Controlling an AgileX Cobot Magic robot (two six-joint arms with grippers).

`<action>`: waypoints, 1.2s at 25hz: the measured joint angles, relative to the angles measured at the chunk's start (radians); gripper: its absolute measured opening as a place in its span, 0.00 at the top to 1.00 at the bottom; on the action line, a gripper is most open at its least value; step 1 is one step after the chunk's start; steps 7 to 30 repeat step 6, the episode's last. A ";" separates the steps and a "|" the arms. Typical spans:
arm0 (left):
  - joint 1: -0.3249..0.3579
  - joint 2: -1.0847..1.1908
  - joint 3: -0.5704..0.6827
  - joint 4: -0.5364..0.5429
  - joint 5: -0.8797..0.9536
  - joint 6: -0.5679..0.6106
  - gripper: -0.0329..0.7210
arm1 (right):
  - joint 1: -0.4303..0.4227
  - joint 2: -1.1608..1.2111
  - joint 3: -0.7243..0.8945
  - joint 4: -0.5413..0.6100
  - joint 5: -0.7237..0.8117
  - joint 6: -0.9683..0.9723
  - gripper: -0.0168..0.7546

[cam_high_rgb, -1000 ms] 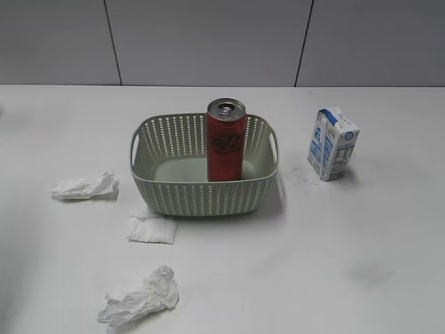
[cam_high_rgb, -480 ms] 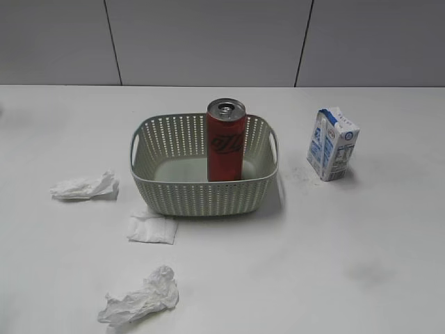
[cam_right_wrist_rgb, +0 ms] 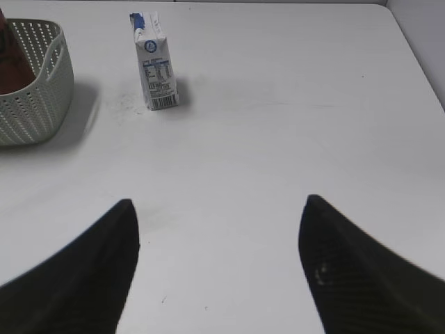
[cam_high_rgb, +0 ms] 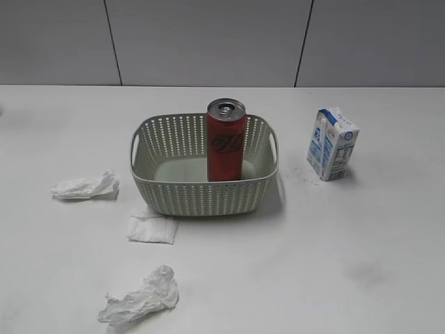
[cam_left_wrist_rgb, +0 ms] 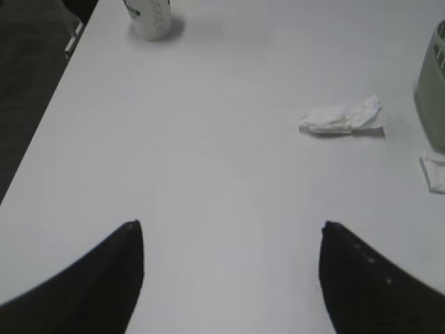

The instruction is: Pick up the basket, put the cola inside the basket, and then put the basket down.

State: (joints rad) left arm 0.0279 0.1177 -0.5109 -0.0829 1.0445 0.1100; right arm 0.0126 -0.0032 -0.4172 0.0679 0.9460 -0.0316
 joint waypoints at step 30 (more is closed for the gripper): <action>0.000 -0.122 0.001 -0.001 0.003 0.000 0.20 | 0.000 0.000 0.000 0.002 0.000 0.000 0.28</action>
